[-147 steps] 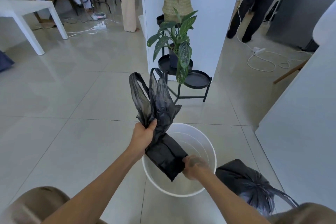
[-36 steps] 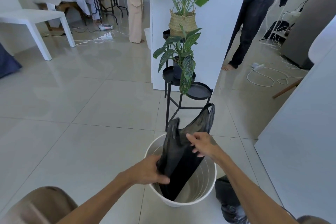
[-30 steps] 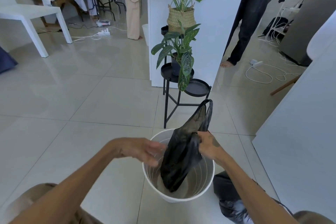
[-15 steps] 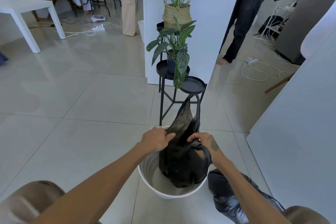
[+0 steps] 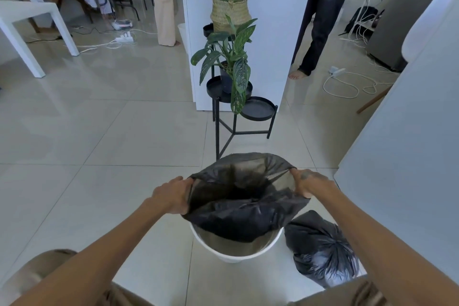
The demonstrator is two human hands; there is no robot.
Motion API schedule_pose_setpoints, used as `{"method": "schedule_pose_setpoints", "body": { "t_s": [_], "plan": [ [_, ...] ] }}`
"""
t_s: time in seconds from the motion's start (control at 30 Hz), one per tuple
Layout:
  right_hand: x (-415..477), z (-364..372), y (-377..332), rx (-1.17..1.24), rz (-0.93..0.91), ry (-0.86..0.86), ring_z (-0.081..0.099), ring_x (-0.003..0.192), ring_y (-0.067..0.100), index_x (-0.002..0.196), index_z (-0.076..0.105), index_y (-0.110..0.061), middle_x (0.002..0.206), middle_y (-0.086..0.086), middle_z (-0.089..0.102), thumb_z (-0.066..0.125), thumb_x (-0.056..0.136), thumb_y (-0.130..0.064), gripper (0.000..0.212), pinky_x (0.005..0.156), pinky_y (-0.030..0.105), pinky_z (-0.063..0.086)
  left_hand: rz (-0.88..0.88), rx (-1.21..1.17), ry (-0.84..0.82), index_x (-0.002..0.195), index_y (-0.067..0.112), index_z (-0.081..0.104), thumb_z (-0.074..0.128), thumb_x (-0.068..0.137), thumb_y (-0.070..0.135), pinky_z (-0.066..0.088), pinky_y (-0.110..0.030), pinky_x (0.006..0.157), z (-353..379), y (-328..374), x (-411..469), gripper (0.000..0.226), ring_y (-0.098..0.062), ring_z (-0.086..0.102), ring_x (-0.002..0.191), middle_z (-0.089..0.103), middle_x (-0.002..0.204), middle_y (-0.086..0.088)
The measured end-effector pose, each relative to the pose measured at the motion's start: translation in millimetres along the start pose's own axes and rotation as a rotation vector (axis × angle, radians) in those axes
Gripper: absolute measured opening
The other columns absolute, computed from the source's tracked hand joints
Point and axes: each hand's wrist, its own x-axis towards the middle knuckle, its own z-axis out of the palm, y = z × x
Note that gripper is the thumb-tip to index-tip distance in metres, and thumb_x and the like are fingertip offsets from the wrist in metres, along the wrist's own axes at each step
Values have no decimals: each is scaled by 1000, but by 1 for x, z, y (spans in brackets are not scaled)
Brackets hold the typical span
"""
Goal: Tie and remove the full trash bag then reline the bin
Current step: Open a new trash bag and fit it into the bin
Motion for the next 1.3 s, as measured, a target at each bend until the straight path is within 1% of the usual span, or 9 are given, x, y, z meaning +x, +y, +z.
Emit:
{"method": "schedule_pose_setpoints", "body": {
  "t_s": [0.1, 0.23, 0.43, 0.53, 0.7, 0.8, 0.97, 1.17, 1.3],
  "plan": [
    [-3, -8, 6, -49, 6, -10, 56, 123, 30, 160, 0, -28, 147, 12, 45, 65, 88, -15, 98, 98, 40, 54, 10, 12, -99, 149, 31, 35, 77, 78, 42, 45, -31, 85, -2, -10, -7, 84, -27, 52, 119, 50, 129, -3],
    [-8, -19, -2, 74, -48, 16, 66, 98, 27, 158, -8, -35, 146, 14, 43, 61, 89, -4, 102, 81, 39, 63, 118, -96, -119, 151, 35, 42, 77, 82, 45, 34, -47, 115, -6, -7, -16, 77, -36, 26, 149, 22, 165, -11],
    [-7, -28, -14, 105, -176, 84, 57, 68, 17, 159, -3, -36, 134, 16, 50, 58, 92, -8, 95, 48, 25, 47, 338, -302, 353, 121, 29, 74, 73, 86, 49, 36, -37, 112, -30, 20, -28, 40, -23, 37, 145, 45, 156, -7],
    [-5, -28, -18, 96, -237, 111, 55, 75, 21, 159, -2, -35, 131, 18, 53, 55, 94, -10, 90, 62, 30, 47, 464, -254, 478, 120, 28, 74, 70, 88, 48, 33, -46, 116, -39, 56, -18, 38, -29, 33, 146, 42, 157, -7],
    [-8, -25, -20, 93, -373, 132, 57, 89, 28, 158, 4, -39, 133, 21, 53, 56, 97, -17, 83, 75, 35, 50, 500, 39, 308, 125, 32, 70, 65, 92, 42, 16, -60, 120, -34, 108, 24, 35, -34, 4, 154, 8, 169, -6],
    [-10, -23, -13, 74, -444, 134, 62, 95, 28, 158, 18, -38, 146, 19, 48, 57, 97, -9, 78, 75, 31, 51, 395, 130, 254, 115, 29, 71, 70, 89, 28, 36, -58, 111, -26, 105, 46, 27, -38, 20, 150, -2, 170, -5],
    [-8, -29, 7, 257, -421, 128, 63, 109, 27, 116, 75, -21, 127, 9, 65, 55, 85, 12, 50, 91, 28, 54, 289, 107, 207, 119, 29, 69, 60, 89, 24, 55, -41, 84, -26, 76, 53, 32, -36, 66, 107, 42, 155, -8],
    [-9, -60, 9, 599, -381, -103, 52, 126, 24, 117, 74, -13, 133, 9, 61, 79, 75, 1, 45, 108, 34, 41, 182, 91, 180, 114, 23, 67, 59, 84, 23, 55, -39, 77, -33, 87, 42, 31, -31, 66, 93, 68, 104, -9],
    [-20, -72, -20, 390, -316, 294, 46, 134, 27, 131, 60, -21, 146, 5, 48, 73, 86, -24, 48, 108, 37, 39, 34, -82, 180, 103, 13, 67, 60, 80, 14, 52, -35, 71, -31, 91, 35, 25, -31, 65, 90, 66, 101, -10]
  ]
}}
